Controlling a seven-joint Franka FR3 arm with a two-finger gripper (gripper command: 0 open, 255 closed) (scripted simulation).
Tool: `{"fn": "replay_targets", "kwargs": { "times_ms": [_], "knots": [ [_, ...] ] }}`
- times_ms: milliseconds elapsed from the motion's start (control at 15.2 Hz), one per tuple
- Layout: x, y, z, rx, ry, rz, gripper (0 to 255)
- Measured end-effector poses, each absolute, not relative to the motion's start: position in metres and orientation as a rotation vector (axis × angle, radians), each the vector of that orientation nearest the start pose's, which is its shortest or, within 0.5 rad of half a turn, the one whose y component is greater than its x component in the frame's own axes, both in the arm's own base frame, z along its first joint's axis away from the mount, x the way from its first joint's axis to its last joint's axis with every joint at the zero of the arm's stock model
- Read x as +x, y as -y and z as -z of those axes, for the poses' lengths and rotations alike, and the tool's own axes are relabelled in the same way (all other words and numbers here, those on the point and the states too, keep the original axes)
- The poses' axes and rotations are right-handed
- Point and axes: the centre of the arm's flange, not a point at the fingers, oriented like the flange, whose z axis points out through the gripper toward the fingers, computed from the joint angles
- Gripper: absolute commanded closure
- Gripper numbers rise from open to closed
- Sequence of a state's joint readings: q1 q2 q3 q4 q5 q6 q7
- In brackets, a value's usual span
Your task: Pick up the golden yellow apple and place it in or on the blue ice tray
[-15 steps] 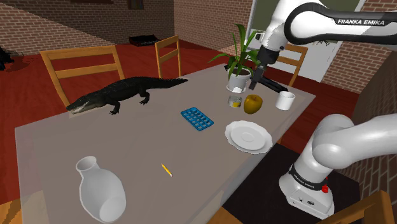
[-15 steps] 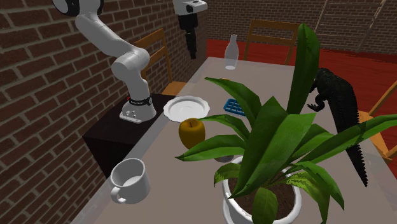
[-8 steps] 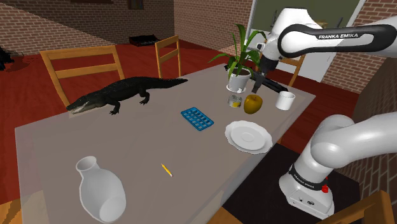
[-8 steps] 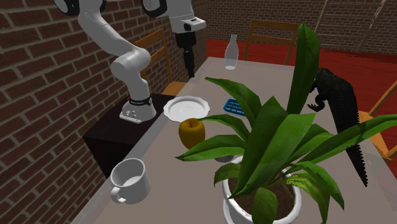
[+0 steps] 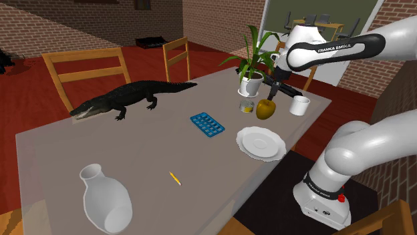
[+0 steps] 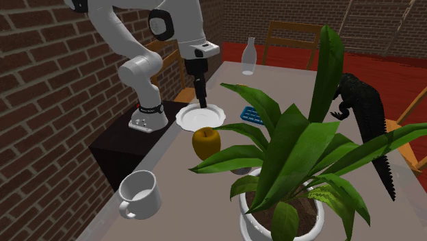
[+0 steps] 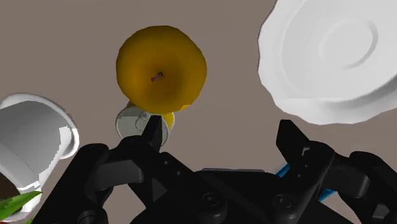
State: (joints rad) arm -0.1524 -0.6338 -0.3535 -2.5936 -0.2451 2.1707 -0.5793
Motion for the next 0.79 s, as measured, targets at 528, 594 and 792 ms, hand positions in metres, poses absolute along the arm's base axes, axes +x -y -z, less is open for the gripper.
{"fn": "replay_targets", "kwargs": {
  "times_ms": [528,594,792],
  "knots": [
    [0.332,0.256,-0.425,-3.247,0.429,0.273,0],
    [0.334,0.258,-0.421,-3.248,0.429,0.273,0],
    [0.338,0.260,-0.405,-3.249,0.430,0.273,0]
  ]
}}
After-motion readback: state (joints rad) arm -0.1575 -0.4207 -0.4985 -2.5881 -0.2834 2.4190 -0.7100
